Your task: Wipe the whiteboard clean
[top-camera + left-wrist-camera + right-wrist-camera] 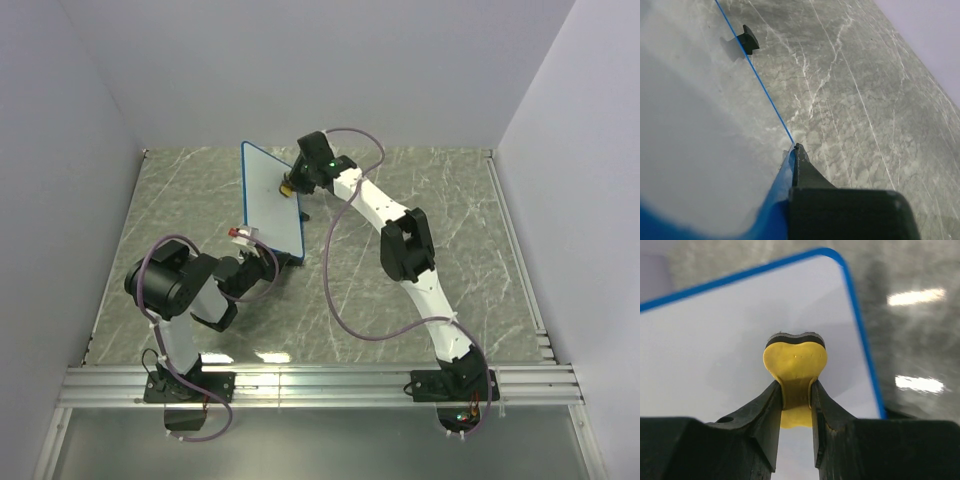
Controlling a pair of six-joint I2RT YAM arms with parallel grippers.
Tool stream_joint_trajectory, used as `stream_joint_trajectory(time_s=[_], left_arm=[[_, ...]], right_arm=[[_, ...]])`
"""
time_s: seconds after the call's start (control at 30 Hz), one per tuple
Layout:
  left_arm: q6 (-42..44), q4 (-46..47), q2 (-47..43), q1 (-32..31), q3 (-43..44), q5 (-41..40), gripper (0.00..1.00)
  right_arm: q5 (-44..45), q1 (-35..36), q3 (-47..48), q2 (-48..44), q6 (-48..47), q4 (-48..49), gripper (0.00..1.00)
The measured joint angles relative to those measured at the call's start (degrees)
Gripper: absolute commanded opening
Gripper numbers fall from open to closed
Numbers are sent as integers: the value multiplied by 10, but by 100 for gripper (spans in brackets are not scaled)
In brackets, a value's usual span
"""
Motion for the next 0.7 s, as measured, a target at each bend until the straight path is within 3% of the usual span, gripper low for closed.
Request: stream_joint_trajectory(time_s=[0.17,0.7], left_arm=[[7,0,0,-4,0,-2,0],[7,8,5,-6,0,-3,0]], right_arm=[[-20,0,9,2,32,66,0],[-57,46,-56,-69,61,122,0]])
